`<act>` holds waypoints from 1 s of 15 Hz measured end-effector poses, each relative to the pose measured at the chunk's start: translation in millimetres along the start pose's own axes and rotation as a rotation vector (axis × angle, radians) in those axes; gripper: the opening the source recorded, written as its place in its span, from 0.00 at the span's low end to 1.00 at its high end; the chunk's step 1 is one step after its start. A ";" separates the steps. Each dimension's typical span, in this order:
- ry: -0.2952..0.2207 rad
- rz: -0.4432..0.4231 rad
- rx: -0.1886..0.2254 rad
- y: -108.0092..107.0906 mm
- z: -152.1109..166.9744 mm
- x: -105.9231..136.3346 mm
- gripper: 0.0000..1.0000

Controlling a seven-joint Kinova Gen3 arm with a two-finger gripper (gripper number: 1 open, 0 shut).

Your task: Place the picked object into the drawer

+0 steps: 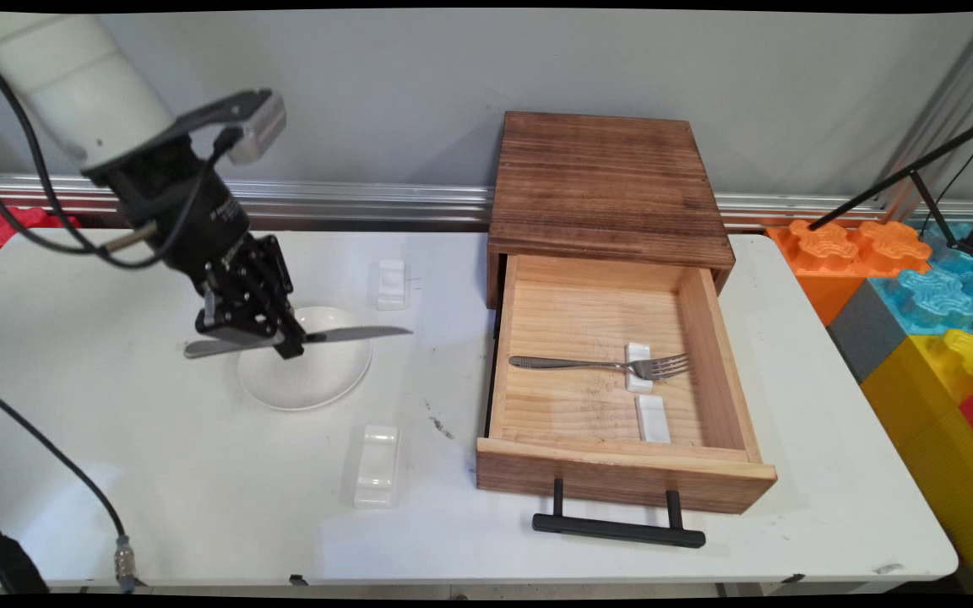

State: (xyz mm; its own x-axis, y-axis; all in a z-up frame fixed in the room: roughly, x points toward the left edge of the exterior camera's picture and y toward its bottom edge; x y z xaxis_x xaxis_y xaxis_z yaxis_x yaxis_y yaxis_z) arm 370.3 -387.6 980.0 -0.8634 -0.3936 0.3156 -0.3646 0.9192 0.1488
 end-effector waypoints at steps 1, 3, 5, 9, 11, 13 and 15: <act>0.003 -0.003 -0.001 0.4 -3.6 4.1 0.00; 0.012 -0.008 -0.004 1.3 -11.0 15.0 0.00; 0.033 -0.007 -0.011 1.9 -16.1 33.2 0.00; 0.083 0.010 -0.023 1.7 -14.6 75.0 0.00; 0.101 0.023 -0.024 1.6 -9.7 91.2 0.00; 0.120 0.047 -0.025 1.3 0.3 112.6 0.00; 0.134 0.067 -0.024 0.4 12.5 132.0 0.00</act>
State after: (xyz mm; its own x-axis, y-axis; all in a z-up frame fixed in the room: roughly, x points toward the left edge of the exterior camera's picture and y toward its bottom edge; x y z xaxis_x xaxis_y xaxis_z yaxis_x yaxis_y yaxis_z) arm 251.8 -439.1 1010.1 -0.8306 -0.3312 0.4476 -0.2981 0.9435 0.1448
